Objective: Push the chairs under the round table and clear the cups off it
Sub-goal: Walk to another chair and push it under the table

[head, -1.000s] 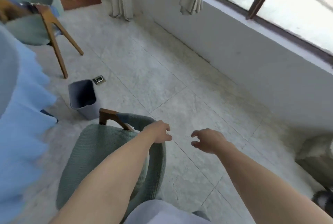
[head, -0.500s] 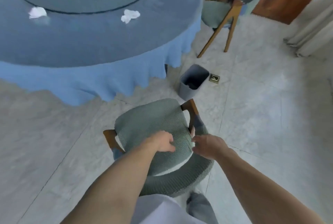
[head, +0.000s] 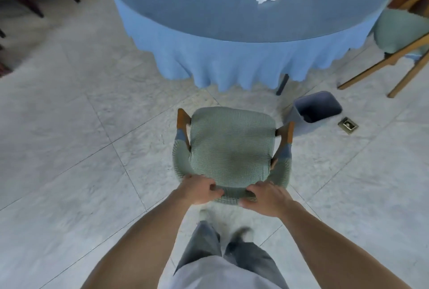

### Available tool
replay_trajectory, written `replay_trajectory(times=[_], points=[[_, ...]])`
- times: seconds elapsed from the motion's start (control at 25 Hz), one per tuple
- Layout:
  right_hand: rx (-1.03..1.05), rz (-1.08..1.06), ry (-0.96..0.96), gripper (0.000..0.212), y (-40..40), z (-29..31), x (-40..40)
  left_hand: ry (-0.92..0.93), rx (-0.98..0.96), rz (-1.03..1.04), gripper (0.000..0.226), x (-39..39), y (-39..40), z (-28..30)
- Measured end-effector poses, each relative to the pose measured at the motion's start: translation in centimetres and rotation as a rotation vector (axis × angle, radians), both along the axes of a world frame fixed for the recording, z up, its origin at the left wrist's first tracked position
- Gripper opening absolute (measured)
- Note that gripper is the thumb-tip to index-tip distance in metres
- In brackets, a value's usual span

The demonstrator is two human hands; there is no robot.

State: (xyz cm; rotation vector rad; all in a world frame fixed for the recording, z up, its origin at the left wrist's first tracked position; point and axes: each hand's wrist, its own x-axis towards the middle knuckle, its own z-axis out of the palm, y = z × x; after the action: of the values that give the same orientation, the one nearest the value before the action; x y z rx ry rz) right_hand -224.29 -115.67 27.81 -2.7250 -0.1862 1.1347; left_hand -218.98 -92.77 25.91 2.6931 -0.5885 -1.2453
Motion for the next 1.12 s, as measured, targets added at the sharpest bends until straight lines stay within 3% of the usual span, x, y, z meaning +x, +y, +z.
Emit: replay_trajectory(times=[0.2, 0.36, 0.6, 1.12], points=[[-0.064, 0.11, -0.045, 0.066, 1.2, -1.8, -0.5, -0.176, 0.005, -0.16, 0.084, -2.2, 1.9, -1.0], [-0.095, 0.18, -0.063, 0.051, 1.7, -2.6, 0.0, -0.291, 0.032, -0.197, 0.062, -2.3, 1.6, -2.6], [-0.117, 0.454, -0.088, 0.045, 1.7, -2.7, 3.1, -0.157, 0.147, -0.458, 0.057, 1.3, 0.6, -2.1], [-0.144, 0.247, -0.094, 0.046, 0.1, -2.6, 16.6, -0.225, 0.059, -0.438, 0.044, 16.5, -1.3, -1.6]])
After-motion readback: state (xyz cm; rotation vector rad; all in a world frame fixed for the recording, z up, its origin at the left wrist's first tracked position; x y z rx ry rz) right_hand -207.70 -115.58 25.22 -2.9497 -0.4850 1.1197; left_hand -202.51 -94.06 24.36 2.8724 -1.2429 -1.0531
